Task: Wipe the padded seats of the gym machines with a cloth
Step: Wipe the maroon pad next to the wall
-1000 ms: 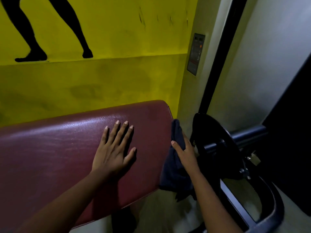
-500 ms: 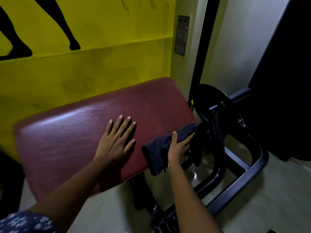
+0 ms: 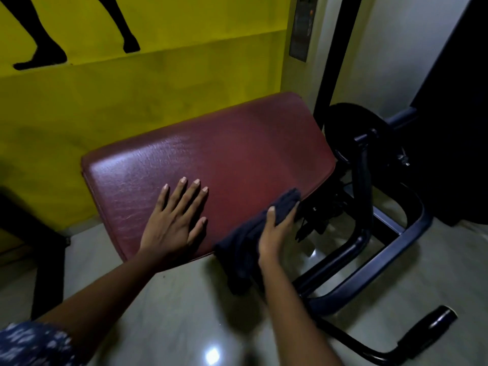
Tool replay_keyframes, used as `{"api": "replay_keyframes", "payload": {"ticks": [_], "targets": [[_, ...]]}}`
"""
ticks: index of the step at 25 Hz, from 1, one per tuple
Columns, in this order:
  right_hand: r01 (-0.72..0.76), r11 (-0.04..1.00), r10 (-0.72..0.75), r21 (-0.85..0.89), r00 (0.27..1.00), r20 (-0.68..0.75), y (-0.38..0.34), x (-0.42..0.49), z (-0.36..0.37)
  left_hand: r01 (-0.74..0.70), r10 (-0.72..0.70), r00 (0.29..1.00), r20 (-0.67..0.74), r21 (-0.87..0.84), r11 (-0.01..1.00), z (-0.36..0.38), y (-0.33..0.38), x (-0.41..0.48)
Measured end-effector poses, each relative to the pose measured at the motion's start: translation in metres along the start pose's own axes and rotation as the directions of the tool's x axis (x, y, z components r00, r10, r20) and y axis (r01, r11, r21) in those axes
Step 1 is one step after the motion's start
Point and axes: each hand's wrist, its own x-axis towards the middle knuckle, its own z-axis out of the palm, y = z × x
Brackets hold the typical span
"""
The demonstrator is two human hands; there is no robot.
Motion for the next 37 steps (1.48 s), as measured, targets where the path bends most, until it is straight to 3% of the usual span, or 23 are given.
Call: {"api": "replay_keyframes", "payload": {"ticks": [3, 5, 8, 11, 14, 16, 17, 18, 19, 20, 21, 22, 23, 24, 26, 29, 31, 34, 35, 37], "targets": [[-0.078, 0.997, 0.077, -0.016, 0.993, -0.085, -0.001, 0.032, 0.001, -0.017, 0.017, 0.999, -0.032, 0.004, 1.000, 0.002, -0.002, 0.001], [-0.072, 0.997, 0.069, -0.035, 0.996, -0.062, 0.004, 0.006, 0.014, -0.021, 0.021, 0.999, -0.032, -0.003, 1.000, 0.001, -0.004, 0.003], [-0.077, 0.991, 0.074, -0.107, 0.997, -0.025, 0.003, -0.046, 0.036, -0.029, 0.023, 0.999, -0.040, -0.162, 0.986, -0.003, -0.008, -0.001], [-0.133, 0.978, 0.143, -0.159, 0.988, 0.053, -0.004, -0.087, 0.052, 0.023, -0.037, 0.999, -0.028, -0.392, 0.920, -0.012, -0.022, -0.012], [-0.074, 0.968, 0.128, -0.241, 0.968, 0.215, -0.007, -0.125, 0.036, 0.089, -0.110, 0.994, -0.020, -0.451, 0.888, -0.019, -0.018, -0.049], [-0.012, 0.965, 0.114, -0.261, 0.917, 0.382, -0.014, -0.138, 0.007, 0.217, -0.264, 0.965, 0.010, -0.598, 0.771, -0.027, -0.001, -0.086], [-0.003, 0.965, 0.129, -0.263, 0.875, 0.466, -0.019, -0.139, -0.010, 0.318, -0.403, 0.913, 0.057, -0.717, 0.620, -0.033, 0.016, -0.102], [0.012, 0.968, 0.134, -0.252, 0.823, 0.552, -0.022, -0.136, -0.024, 0.417, -0.558, 0.817, 0.145, -0.817, 0.398, -0.043, 0.034, -0.114], [0.042, 0.965, 0.140, -0.257, 0.751, 0.646, -0.028, -0.132, -0.038, 0.482, -0.661, 0.682, 0.313, -0.872, 0.085, -0.052, 0.056, -0.122], [0.098, 0.958, 0.141, -0.269, 0.656, 0.742, -0.032, -0.126, -0.047, 0.450, -0.640, 0.569, 0.516, -0.847, -0.283, -0.062, 0.079, -0.124], [0.160, 0.951, 0.142, -0.265, 0.536, 0.832, -0.037, -0.119, -0.052, 0.350, -0.528, 0.512, 0.677, -0.726, -0.592, -0.067, 0.102, -0.122], [0.195, 0.946, 0.160, -0.258, 0.412, 0.897, -0.042, -0.115, -0.053, 0.269, -0.419, 0.489, 0.765, -0.589, -0.762, -0.069, 0.125, -0.119], [0.219, 0.938, 0.196, -0.270, 0.306, 0.931, -0.045, -0.111, -0.053, 0.166, -0.363, 0.474, 0.802, -0.486, -0.858, -0.068, 0.143, -0.112], [0.242, 0.927, 0.244, -0.287, 0.193, 0.950, -0.047, -0.104, -0.052, 0.054, -0.350, 0.446, 0.824, -0.415, -0.908, -0.066, 0.159, -0.104], [0.404, 0.874, 0.305, -0.270, -0.023, 0.952, -0.054, -0.086, -0.049, -0.186, -0.453, 0.390, 0.801, -0.414, -0.891, -0.060, 0.185, -0.090], [0.713, 0.693, 0.228, 0.106, -0.355, 0.907, -0.074, -0.039, -0.034, -0.560, -0.559, 0.338, 0.757, -0.316, -0.766, -0.047, 0.204, -0.074], [0.831, 0.426, 0.126, 0.357, -0.445, 0.886, -0.086, -0.003, -0.005, -0.657, -0.612, 0.271, 0.743, -0.321, -0.682, -0.025, 0.210, -0.068], [0.795, -0.223, -0.071, 0.565, -0.591, 0.804, -0.084, 0.047, 0.049, -0.631, -0.576, 0.194, 0.794, -0.348, -0.693, -0.013, 0.206, -0.032], [0.776, -0.297, -0.072, 0.557, -0.600, 0.797, -0.081, 0.059, 0.062, -0.628, -0.539, 0.172, 0.825, -0.330, -0.705, -0.011, 0.203, -0.013], [0.772, -0.313, -0.089, 0.554, -0.604, 0.792, -0.073, 0.071, 0.074, -0.650, -0.524, 0.127, 0.842, -0.329, -0.685, -0.005, 0.194, 0.023]]}}
